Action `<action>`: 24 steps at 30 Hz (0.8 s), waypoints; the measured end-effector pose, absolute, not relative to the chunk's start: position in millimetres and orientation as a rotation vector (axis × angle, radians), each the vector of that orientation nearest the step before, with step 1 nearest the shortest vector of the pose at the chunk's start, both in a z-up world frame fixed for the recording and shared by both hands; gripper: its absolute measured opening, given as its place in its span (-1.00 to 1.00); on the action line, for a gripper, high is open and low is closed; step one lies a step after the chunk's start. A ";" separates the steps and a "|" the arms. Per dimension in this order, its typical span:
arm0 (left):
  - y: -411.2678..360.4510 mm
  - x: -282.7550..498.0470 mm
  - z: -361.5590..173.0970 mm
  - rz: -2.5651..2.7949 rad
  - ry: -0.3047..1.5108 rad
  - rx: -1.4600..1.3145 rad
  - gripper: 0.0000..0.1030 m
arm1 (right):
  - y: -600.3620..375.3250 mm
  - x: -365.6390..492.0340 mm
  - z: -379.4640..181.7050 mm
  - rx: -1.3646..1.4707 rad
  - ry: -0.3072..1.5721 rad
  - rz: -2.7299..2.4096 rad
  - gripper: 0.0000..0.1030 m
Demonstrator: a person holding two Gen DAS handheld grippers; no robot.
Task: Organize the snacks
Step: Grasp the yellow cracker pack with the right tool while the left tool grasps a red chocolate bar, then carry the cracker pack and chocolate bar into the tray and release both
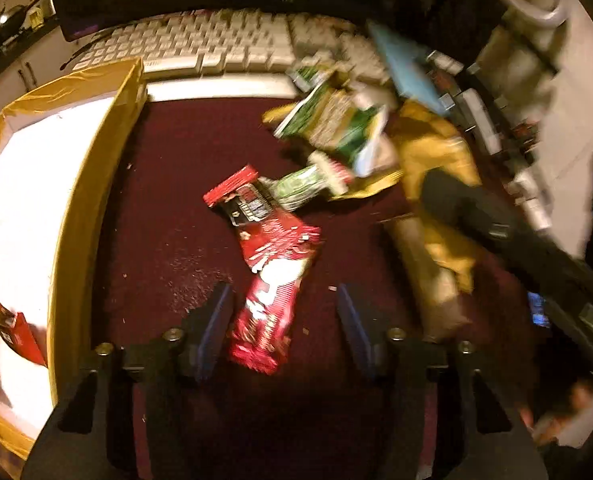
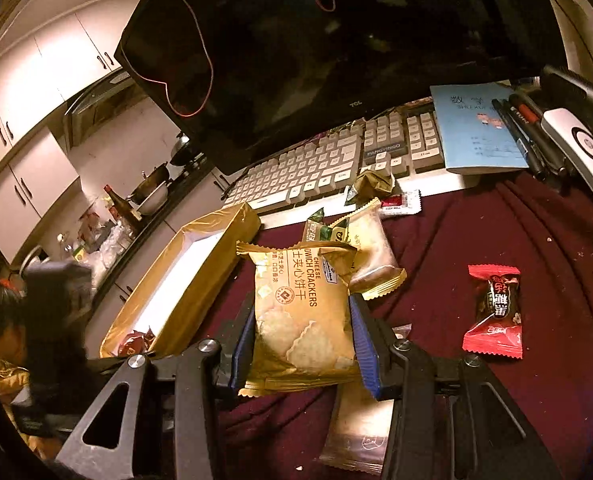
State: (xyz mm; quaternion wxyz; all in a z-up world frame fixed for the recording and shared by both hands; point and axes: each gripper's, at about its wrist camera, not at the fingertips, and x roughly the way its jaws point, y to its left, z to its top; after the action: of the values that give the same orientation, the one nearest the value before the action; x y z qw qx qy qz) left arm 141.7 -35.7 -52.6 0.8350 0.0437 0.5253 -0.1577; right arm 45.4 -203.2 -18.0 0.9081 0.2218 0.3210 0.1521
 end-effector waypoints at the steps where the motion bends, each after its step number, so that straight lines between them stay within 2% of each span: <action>1: -39.4 141.2 -52.1 -0.298 1.091 0.117 -0.25 | -203.4 45.5 -18.2 0.459 0.661 0.316 -0.13; 3: -45.7 138.5 -53.1 -0.242 1.088 0.169 -0.53 | -203.7 45.2 -18.7 0.463 0.661 0.335 -0.13; 8: -46.4 107.6 -51.1 -0.239 1.098 0.170 -0.54 | -202.5 45.3 -19.4 0.469 0.666 0.370 -0.13; 13: -18.5 79.1 -39.5 -0.321 1.118 -0.059 -0.54 | -198.7 48.3 -21.0 0.467 0.688 0.399 -0.13; 16: 6.8 69.4 -19.1 -0.313 1.073 -0.151 -0.54 | -196.5 46.1 -20.1 0.453 0.683 0.397 -0.13; 24: 94.5 55.6 46.6 -0.056 0.885 -0.170 -0.54 | -171.1 31.8 -9.0 0.284 0.632 0.369 -0.13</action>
State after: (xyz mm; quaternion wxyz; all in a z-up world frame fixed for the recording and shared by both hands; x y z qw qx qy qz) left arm 55.6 94.5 46.6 0.8998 -0.0822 0.4277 -0.0270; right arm 31.8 -171.1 -9.0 0.9240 0.1386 0.3077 0.1800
